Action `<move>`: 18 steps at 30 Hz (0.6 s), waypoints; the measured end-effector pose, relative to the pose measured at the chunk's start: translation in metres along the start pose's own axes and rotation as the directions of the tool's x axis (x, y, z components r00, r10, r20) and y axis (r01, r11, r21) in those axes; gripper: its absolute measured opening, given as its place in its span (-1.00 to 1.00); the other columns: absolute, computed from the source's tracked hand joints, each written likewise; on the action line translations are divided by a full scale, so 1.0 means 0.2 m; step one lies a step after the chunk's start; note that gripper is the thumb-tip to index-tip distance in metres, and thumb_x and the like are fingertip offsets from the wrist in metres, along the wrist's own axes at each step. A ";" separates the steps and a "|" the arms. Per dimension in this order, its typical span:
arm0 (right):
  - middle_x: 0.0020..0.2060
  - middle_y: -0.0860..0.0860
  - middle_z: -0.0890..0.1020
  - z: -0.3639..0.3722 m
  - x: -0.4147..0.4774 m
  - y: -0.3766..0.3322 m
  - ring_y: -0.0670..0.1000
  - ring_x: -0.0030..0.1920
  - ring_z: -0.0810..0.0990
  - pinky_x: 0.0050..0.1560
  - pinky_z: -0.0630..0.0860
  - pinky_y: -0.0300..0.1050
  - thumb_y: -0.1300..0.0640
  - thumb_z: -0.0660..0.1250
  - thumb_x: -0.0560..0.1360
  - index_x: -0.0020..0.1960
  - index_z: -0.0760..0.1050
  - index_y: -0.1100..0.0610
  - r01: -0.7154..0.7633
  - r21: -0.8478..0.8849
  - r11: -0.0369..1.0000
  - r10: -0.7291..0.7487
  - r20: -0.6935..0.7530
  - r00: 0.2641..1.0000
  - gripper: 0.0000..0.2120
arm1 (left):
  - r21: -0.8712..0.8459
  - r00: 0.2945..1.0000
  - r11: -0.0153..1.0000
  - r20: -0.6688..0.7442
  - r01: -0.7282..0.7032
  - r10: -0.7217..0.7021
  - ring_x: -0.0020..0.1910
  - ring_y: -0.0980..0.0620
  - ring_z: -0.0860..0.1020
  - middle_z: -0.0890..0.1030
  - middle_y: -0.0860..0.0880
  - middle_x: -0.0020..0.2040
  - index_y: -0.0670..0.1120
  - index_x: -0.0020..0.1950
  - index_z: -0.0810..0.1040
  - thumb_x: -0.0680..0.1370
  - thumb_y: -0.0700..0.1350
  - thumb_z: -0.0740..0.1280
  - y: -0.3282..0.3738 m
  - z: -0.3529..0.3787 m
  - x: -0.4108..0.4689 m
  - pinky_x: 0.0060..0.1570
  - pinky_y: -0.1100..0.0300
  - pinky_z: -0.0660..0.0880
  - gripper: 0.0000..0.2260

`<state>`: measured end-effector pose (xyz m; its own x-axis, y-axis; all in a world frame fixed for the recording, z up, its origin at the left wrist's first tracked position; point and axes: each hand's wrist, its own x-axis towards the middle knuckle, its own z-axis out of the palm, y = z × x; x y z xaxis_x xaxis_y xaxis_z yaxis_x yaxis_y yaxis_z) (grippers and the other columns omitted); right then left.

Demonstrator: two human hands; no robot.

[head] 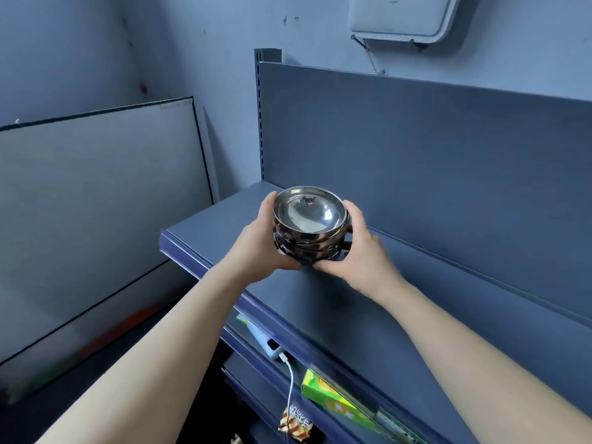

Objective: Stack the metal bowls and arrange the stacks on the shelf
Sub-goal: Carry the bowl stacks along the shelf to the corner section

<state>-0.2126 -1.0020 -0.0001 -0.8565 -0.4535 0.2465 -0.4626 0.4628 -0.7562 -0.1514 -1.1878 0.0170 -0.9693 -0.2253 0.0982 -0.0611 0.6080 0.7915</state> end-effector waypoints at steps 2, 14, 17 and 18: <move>0.17 -0.17 0.53 0.07 0.08 0.00 -0.08 0.15 0.51 0.14 0.46 -0.21 0.05 0.61 0.25 0.49 0.05 -0.17 -0.050 -0.012 0.999 0.050 -0.024 0.998 0.01 | 0.001 0.999 1.000 0.051 -0.004 0.004 0.00 0.00 0.54 0.53 0.08 0.12 0.17 0.52 -0.06 0.23 -0.12 0.63 -0.08 -0.04 0.13 0.01 0.21 0.43 0.09; 0.24 -0.11 0.54 0.30 0.41 -0.03 0.00 0.20 0.54 0.16 0.52 0.04 -0.03 0.56 0.24 0.47 0.03 -0.18 -0.221 -0.100 0.970 0.195 -0.221 0.956 -0.02 | -0.014 0.970 0.994 0.218 -0.108 0.109 0.06 0.00 0.57 0.49 0.17 0.04 0.17 0.53 -0.12 0.28 -0.16 0.59 -0.27 -0.17 0.63 -0.03 0.20 0.47 0.09; 0.28 -0.09 0.50 0.32 0.45 -0.04 0.01 0.24 0.50 0.18 0.49 0.03 -0.03 0.56 0.25 0.47 0.02 -0.15 -0.253 -0.128 0.959 0.216 -0.244 0.945 -0.02 | -0.006 0.960 0.992 0.251 -0.128 0.125 0.07 0.00 0.55 0.48 0.13 0.07 0.15 0.54 -0.16 0.31 -0.15 0.57 -0.28 -0.18 0.68 -0.02 0.21 0.43 0.09; 0.29 -0.08 0.49 0.32 0.46 -0.04 0.01 0.25 0.49 0.19 0.49 0.03 -0.03 0.56 0.25 0.47 0.02 -0.14 -0.262 -0.138 0.955 0.222 -0.249 0.943 -0.01 | -0.011 0.958 0.991 0.256 -0.133 0.131 0.08 0.00 0.55 0.47 0.13 0.06 0.15 0.54 -0.17 0.32 -0.16 0.57 -0.28 -0.18 0.69 -0.01 0.20 0.44 0.09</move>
<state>-0.2720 -1.0964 -0.0101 -0.9672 -0.1349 0.2153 -0.2494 0.6660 -0.7030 -0.2731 -1.2805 0.0071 -0.9973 0.0585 0.0438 0.0708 0.6245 0.7778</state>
